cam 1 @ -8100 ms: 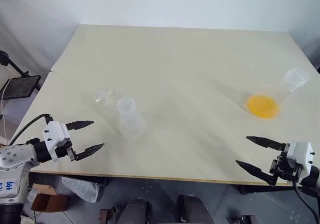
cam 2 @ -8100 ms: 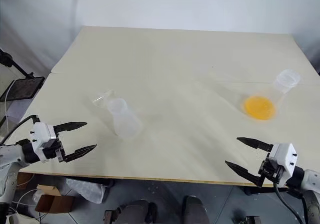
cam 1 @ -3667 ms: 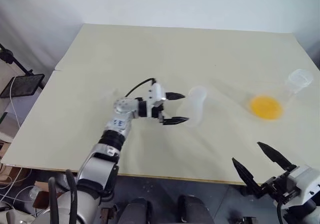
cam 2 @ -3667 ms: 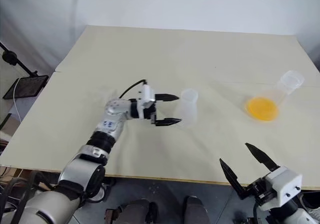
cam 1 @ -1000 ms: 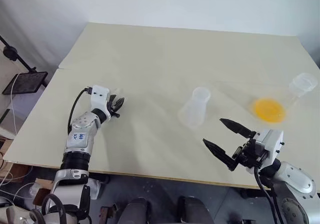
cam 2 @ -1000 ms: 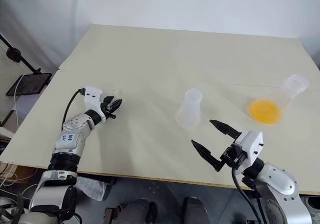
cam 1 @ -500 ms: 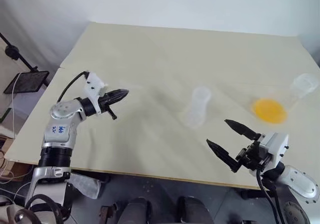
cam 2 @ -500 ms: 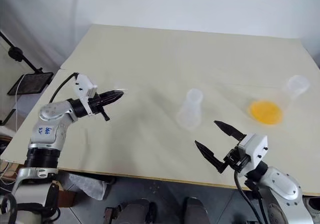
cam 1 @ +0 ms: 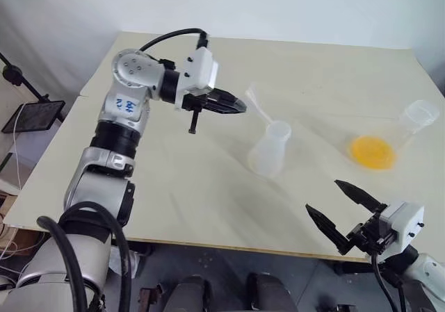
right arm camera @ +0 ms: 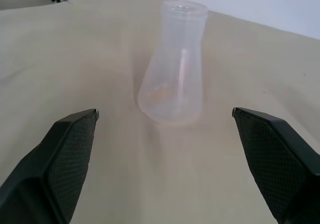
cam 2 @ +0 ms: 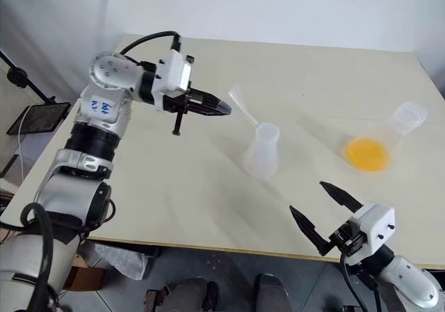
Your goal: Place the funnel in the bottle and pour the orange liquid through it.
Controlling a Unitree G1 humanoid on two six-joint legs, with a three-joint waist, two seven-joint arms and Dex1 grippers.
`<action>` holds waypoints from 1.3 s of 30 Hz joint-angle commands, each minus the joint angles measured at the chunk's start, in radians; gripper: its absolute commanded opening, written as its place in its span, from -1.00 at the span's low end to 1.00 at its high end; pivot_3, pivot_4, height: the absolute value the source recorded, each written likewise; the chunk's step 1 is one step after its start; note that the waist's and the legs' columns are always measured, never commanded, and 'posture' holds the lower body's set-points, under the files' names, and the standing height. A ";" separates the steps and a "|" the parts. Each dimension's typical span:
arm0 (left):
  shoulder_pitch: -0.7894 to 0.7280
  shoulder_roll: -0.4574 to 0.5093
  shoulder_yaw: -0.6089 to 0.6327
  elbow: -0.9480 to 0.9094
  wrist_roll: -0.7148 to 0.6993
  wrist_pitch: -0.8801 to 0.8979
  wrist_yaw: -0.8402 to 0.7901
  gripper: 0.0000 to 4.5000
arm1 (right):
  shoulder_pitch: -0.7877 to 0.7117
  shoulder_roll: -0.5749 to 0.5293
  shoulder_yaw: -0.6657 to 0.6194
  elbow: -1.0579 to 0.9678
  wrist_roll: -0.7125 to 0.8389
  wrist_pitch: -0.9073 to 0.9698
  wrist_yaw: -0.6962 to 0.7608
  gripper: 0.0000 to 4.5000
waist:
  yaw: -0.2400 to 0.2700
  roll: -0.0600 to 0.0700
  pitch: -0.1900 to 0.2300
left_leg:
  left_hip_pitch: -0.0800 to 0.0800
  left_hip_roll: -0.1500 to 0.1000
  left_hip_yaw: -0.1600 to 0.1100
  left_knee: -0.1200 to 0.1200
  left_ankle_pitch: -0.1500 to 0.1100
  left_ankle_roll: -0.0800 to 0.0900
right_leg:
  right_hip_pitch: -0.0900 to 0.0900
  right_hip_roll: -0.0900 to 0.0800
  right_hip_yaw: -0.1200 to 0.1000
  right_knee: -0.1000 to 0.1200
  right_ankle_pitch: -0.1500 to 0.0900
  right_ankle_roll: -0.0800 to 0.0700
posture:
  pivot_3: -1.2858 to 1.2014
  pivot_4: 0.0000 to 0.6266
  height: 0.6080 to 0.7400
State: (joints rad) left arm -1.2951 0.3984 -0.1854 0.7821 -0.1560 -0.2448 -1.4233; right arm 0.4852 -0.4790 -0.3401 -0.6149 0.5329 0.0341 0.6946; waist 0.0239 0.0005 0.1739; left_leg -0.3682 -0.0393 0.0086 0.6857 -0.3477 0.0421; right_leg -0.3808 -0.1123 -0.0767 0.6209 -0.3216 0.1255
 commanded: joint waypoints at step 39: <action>-0.210 -0.197 0.010 0.329 0.194 -0.357 0.043 0.97 | 0.013 0.094 0.034 -0.049 -0.073 -0.079 -0.062 1.00 | 0.003 -0.002 0.001 | -0.002 -0.001 -0.001 0.000 0.000 0.001 | -0.002 -0.001 0.000 0.001 0.000 0.000 | 0.03 -0.52 1.00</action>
State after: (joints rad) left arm -1.4816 0.2108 -0.1944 1.1451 0.0725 -0.5821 -1.3629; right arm 0.4934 -0.3903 -0.2994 -0.6463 0.4602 -0.0212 0.6411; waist 0.0267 -0.0010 0.1748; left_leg -0.3703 -0.0407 0.0079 0.6857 -0.3477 0.0433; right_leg -0.3827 -0.1132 -0.0770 0.6216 -0.3214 0.1259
